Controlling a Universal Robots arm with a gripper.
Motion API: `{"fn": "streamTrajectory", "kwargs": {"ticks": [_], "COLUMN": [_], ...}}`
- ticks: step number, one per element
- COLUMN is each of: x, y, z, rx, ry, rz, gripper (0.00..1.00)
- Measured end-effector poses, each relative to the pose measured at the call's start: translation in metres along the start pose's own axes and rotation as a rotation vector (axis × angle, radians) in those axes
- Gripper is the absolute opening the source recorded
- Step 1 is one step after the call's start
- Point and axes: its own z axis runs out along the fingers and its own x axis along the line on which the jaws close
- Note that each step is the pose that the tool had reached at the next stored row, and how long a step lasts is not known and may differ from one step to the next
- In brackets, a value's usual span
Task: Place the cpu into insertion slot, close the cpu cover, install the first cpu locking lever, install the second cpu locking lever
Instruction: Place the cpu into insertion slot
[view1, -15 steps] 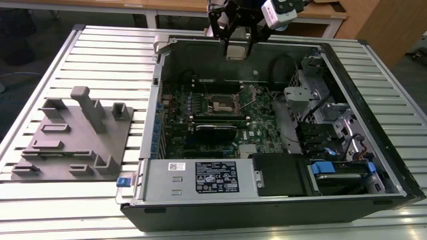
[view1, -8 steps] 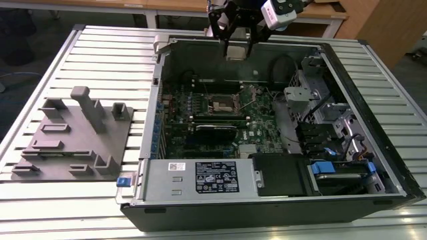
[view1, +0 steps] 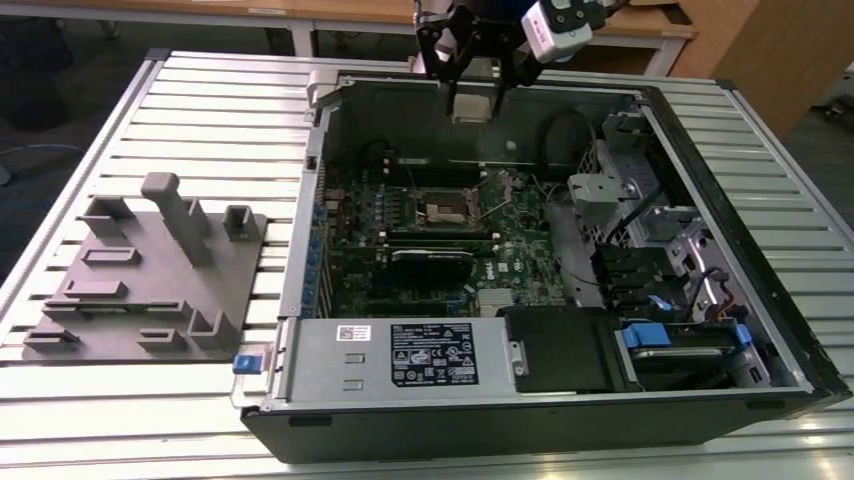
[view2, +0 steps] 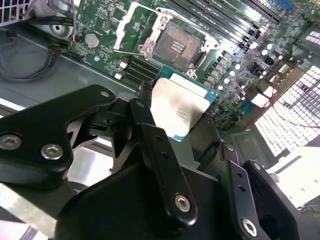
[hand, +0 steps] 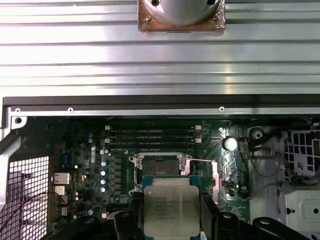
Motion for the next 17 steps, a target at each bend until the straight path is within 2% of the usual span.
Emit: {"fn": "streamTrajectory", "kwargs": {"ticks": [15,17], "x": [0.0,-0.0001], "y": [-0.0002,-0.0007], "z": [0.0021,0.0076], "rx": [-0.0002,-0.0002], "ry": [0.0,0.0], "rz": [0.0,0.0], "gripper": [0.54,0.54]}}
